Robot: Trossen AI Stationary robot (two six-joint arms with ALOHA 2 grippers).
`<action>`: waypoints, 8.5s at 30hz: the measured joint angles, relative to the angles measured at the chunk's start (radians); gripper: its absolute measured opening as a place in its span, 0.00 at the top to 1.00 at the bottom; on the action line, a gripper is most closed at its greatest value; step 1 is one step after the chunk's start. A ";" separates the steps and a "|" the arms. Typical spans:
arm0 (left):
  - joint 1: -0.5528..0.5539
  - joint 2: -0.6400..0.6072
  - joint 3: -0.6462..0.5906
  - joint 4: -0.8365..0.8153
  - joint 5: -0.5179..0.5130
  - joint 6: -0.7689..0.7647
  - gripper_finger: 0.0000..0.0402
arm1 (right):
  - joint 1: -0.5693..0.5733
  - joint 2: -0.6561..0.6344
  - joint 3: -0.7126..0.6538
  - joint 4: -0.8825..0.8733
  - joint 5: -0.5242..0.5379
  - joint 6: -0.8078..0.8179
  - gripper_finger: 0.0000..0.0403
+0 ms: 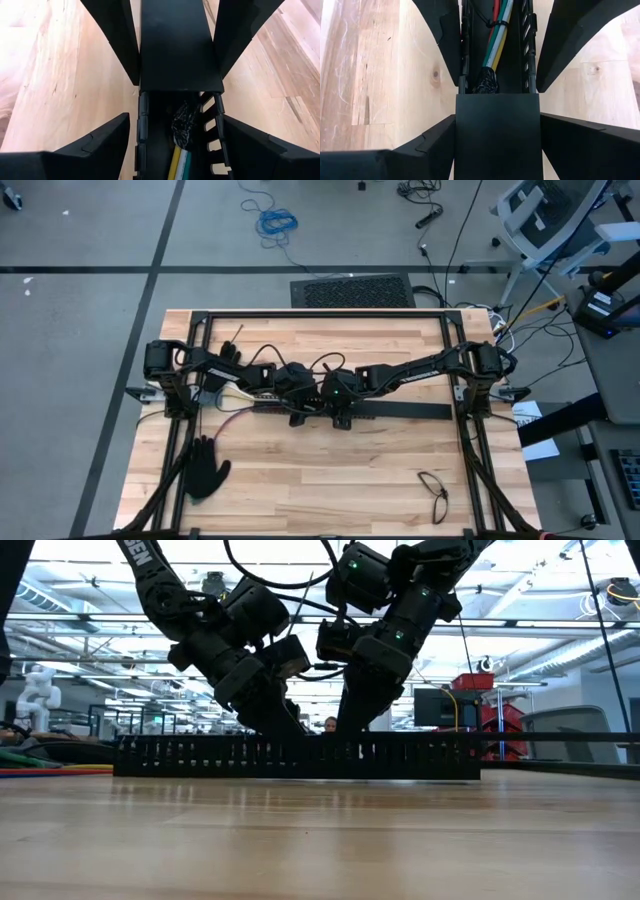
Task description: Ziptie cables
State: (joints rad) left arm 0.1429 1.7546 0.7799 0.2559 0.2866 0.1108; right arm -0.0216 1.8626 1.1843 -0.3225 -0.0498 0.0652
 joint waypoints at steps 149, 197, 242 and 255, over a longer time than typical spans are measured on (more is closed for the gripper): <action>-0.003 -0.147 -0.215 0.112 -0.032 -0.073 0.06 | -0.021 0.050 -0.001 0.138 0.004 -0.079 0.39; 0.001 -0.063 -0.209 0.285 -0.059 -0.106 0.19 | -0.023 0.050 0.000 0.130 0.005 -0.078 0.39; 0.001 -0.004 -0.209 0.364 -0.039 -0.132 0.44 | -0.025 0.051 -0.001 0.152 0.000 -0.084 0.39; 0.001 -0.005 -0.209 0.366 -0.034 -0.129 0.44 | -0.025 0.051 -0.003 0.191 -0.002 -0.084 0.39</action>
State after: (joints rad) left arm 0.1442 1.7493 0.5709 0.6220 0.2527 -0.0185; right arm -0.0467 1.9141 1.1816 -0.1320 -0.0517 -0.0193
